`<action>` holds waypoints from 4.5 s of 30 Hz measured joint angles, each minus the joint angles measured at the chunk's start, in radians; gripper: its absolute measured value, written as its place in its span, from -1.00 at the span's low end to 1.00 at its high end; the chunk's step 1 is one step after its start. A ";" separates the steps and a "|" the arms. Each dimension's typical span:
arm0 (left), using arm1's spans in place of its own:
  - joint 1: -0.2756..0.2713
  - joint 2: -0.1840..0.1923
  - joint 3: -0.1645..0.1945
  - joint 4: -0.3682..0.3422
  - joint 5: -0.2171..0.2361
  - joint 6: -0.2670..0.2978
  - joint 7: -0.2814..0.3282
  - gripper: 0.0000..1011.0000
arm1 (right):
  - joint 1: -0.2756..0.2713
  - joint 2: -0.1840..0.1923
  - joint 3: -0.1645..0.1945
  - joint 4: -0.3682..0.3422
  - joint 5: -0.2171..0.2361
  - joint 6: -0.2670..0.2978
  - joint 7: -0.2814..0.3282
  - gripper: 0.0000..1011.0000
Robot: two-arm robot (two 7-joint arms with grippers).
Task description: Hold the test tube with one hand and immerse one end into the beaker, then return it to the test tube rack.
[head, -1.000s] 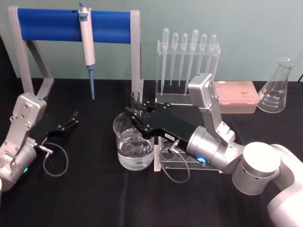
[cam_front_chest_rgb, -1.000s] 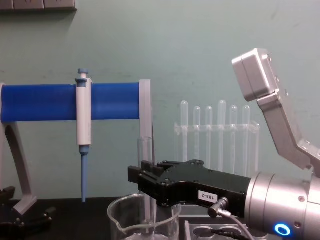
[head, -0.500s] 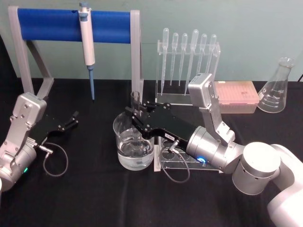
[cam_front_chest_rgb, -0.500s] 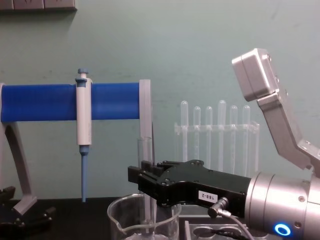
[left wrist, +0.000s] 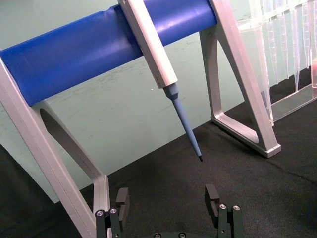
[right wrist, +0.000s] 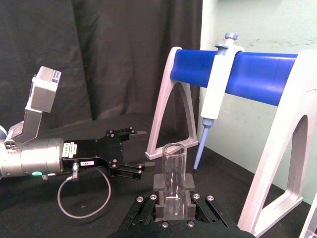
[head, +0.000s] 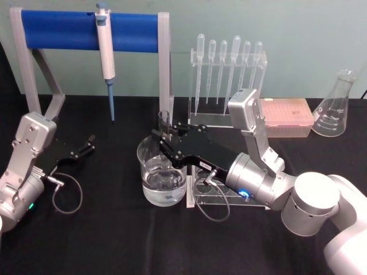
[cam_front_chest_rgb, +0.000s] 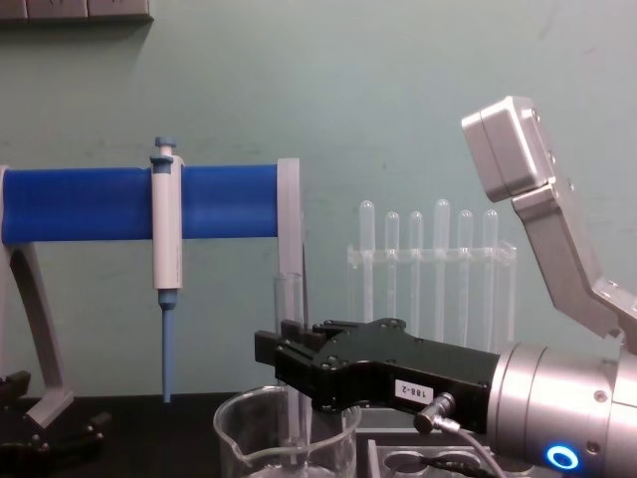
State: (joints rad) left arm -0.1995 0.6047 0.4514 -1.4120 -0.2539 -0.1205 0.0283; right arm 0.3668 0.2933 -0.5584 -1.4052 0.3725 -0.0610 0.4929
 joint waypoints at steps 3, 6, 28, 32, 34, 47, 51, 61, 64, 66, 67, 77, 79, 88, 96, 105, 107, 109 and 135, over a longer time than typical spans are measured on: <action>0.000 0.000 0.000 0.000 0.000 0.000 0.000 0.98 | 0.000 0.000 0.000 0.000 0.000 0.000 0.000 -0.56; 0.000 0.000 0.000 0.000 0.000 0.000 0.000 0.98 | 0.000 0.000 0.000 0.000 0.000 0.000 0.000 -0.56; 0.000 0.000 0.000 0.000 0.000 0.000 0.000 0.98 | 0.000 0.000 0.000 0.000 0.000 0.000 0.000 -0.56; 0.000 0.000 0.000 0.000 0.000 0.000 0.000 0.98 | 0.000 0.000 0.000 0.000 0.000 0.000 0.000 -0.56; 0.000 0.000 0.000 0.000 0.000 0.000 0.000 0.98 | 0.000 0.000 0.000 0.000 0.000 0.000 0.000 -0.56; 0.000 0.000 0.000 0.000 0.000 0.000 0.000 0.98 | 0.000 0.000 0.000 0.000 0.000 0.000 0.000 -0.56; 0.000 0.000 0.000 0.000 0.000 0.000 0.000 0.98 | 0.000 0.000 0.000 0.000 0.000 0.000 0.000 -0.56; 0.000 0.000 0.000 0.000 0.000 0.000 0.000 0.98 | 0.000 0.000 0.000 0.000 0.000 0.000 0.000 -0.56; 0.000 0.000 0.000 0.000 0.000 0.000 0.000 0.98 | 0.000 0.000 0.000 0.000 0.000 0.000 0.000 -0.56; 0.000 0.000 0.000 0.000 0.000 0.000 0.000 0.98 | 0.000 0.000 0.000 0.000 0.000 0.000 0.000 -0.56; 0.000 0.000 0.000 0.000 0.000 0.000 0.000 0.98 | 0.000 0.000 0.000 0.000 0.000 0.000 0.000 -0.56; 0.000 0.000 0.000 0.000 0.000 0.000 0.000 0.98 | 0.000 0.000 0.000 0.000 0.000 0.000 0.000 -0.56; 0.000 0.000 0.000 0.000 0.000 0.000 0.000 0.98 | 0.000 0.000 0.000 0.000 0.000 0.000 0.000 -0.56; 0.000 0.000 0.000 0.000 0.000 0.000 0.000 0.98 | 0.000 0.000 0.000 0.000 0.000 0.000 0.000 -0.56; 0.000 0.000 0.000 0.000 0.000 0.000 0.000 0.98 | 0.000 0.000 0.000 0.000 0.000 0.000 0.000 -0.56; 0.000 0.000 0.000 0.000 0.000 0.000 0.000 0.98 | 0.000 0.000 0.000 0.000 0.000 0.000 0.000 -0.56; 0.000 0.000 0.000 0.000 0.000 0.000 0.000 0.98 | 0.000 0.000 0.000 0.000 0.000 0.000 0.000 -0.56; 0.000 0.000 0.000 0.000 0.000 0.000 0.000 0.98 | 0.000 0.000 0.000 0.000 0.000 0.000 0.000 -0.56; 0.000 0.000 0.000 0.000 0.000 0.000 0.000 0.98 | 0.000 0.000 0.000 0.000 0.000 0.000 0.000 -0.56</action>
State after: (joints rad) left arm -0.1995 0.6047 0.4514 -1.4120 -0.2539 -0.1206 0.0283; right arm 0.3668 0.2933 -0.5584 -1.4052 0.3725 -0.0610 0.4929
